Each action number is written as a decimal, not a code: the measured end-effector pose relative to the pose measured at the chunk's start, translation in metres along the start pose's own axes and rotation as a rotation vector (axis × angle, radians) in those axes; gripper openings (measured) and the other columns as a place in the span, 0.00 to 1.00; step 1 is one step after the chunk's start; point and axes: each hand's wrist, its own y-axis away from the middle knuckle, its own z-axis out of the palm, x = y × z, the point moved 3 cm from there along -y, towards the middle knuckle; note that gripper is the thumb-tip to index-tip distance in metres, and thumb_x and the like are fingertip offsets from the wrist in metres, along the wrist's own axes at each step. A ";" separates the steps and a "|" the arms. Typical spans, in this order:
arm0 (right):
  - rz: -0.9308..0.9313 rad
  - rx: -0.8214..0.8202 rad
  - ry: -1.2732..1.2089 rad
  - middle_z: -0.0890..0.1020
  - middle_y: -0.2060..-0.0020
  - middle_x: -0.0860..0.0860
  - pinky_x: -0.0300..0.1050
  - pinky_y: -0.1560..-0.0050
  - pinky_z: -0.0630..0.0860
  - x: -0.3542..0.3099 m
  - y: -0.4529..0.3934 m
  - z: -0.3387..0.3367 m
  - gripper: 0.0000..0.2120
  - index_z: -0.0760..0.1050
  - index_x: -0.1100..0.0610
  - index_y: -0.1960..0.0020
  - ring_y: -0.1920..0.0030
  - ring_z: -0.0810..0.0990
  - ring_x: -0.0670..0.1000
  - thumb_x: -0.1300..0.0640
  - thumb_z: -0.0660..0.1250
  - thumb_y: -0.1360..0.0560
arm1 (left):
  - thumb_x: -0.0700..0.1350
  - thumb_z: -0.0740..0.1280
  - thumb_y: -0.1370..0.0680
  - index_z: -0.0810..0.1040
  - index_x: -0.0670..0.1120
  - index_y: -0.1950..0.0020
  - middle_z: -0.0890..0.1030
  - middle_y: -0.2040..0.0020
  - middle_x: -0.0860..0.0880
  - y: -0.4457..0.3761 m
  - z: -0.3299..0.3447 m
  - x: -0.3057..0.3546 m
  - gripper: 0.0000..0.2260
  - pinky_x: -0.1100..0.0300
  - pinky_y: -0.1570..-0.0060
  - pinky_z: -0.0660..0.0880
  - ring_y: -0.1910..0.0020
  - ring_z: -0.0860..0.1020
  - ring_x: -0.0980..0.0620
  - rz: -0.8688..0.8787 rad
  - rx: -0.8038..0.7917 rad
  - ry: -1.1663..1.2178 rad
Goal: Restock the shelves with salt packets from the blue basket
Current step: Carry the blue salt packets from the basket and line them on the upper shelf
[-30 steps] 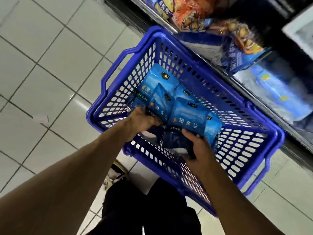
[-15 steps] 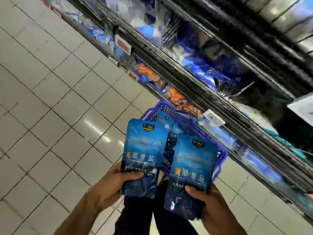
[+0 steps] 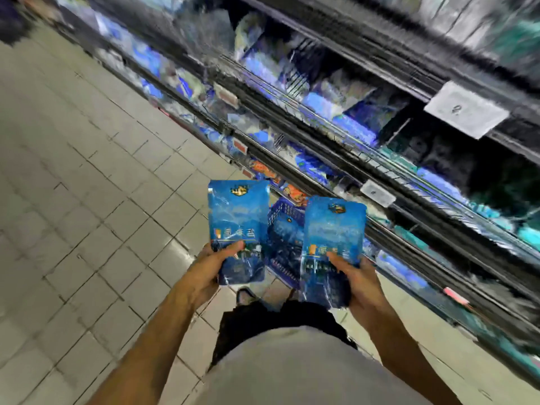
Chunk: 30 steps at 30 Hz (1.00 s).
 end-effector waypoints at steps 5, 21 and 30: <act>-0.115 0.005 -0.026 0.88 0.49 0.55 0.66 0.41 0.79 -0.025 0.019 -0.017 0.24 0.86 0.49 0.49 0.48 0.86 0.59 0.43 0.81 0.43 | 0.43 0.73 0.29 0.83 0.46 0.43 0.87 0.48 0.43 0.028 0.026 0.012 0.15 0.47 0.57 0.85 0.55 0.86 0.46 0.030 -0.076 -0.020; -0.328 0.476 -0.481 0.87 0.49 0.58 0.55 0.53 0.84 0.043 0.120 -0.093 0.22 0.82 0.57 0.41 0.49 0.87 0.62 0.53 0.80 0.33 | 0.53 0.79 0.35 0.82 0.49 0.39 0.87 0.47 0.48 0.005 0.155 0.014 0.26 0.49 0.45 0.82 0.48 0.86 0.48 0.051 -0.496 -0.663; -0.421 0.929 -0.885 0.88 0.51 0.58 0.48 0.62 0.83 0.148 0.238 -0.117 0.21 0.82 0.58 0.43 0.54 0.88 0.60 0.54 0.80 0.34 | 0.61 0.81 0.41 0.81 0.51 0.38 0.86 0.43 0.50 0.045 0.239 -0.072 0.34 0.42 0.36 0.76 0.42 0.83 0.47 -0.077 -0.854 -1.062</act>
